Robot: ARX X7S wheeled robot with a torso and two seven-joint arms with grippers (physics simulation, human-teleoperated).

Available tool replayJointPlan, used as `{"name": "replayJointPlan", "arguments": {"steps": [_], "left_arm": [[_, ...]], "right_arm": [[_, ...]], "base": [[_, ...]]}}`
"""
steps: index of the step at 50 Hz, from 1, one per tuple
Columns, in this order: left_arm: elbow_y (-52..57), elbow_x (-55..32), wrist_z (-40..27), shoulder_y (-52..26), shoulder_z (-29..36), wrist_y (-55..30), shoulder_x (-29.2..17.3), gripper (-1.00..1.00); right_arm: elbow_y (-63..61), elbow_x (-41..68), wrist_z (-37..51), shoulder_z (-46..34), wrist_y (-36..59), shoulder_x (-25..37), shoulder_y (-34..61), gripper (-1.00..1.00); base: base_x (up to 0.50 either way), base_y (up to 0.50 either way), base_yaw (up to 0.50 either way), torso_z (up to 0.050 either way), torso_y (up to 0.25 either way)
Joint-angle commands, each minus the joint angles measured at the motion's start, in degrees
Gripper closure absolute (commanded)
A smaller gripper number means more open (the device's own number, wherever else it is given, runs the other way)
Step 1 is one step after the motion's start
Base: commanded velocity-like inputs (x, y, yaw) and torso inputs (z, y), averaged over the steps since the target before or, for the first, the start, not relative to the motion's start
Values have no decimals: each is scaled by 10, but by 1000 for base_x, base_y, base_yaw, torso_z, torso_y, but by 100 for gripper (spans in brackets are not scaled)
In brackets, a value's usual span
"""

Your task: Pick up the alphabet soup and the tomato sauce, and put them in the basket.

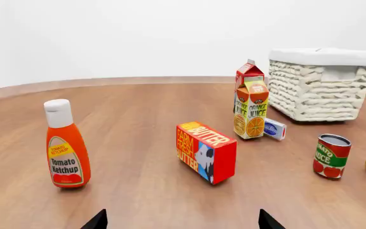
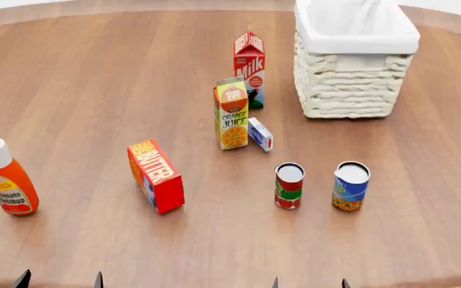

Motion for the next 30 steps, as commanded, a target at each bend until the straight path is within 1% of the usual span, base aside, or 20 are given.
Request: {"name": "replayJointPlan", "arguments": {"steps": [1,7,13,16,20,21,23,24,29,30], "left_arm": [[9,-9,-10,3,9,-6,-9,-100],[2,-29,-18,4,20,1,-21,-100],[0,-22,-31,1,33,7,-31,-100],[51,0,-39,4,44,-8,-42,-100],[166,22,-49,9,42,-47,-58,-100],[209,31,-54,9,38,-60,-63,-100],[245,41,-59,9,34,-69,-70,-100],[269,45,-59,7,31,-81,-74,-100],[377,72,-58,9,29,-134,-89,-100],[387,75,-58,9,29,-140,-90,-100]], "right_arm": [[-9,6,8,-8,7,6,-3,-100],[10,23,21,-24,-8,19,1,-100],[26,23,38,-31,-27,27,19,-100],[5,14,51,-33,-24,31,31,-100],[-61,23,64,-23,12,37,53,-100],[-89,25,68,-20,24,40,61,-100],[-110,27,73,-17,31,42,69,-100],[-98,20,77,-19,-2,43,66,-100],[-203,36,80,-12,41,54,74,-100],[-202,38,80,-11,29,55,68,-100]], "base": [[0,0,0,0,0],[0,0,0,0,0],[0,0,0,0,0],[0,0,0,0,0],[0,0,0,0,0],[0,0,0,0,0],[0,0,0,0,0],[0,0,0,0,0],[0,0,0,0,0],[0,0,0,0,0]]}}
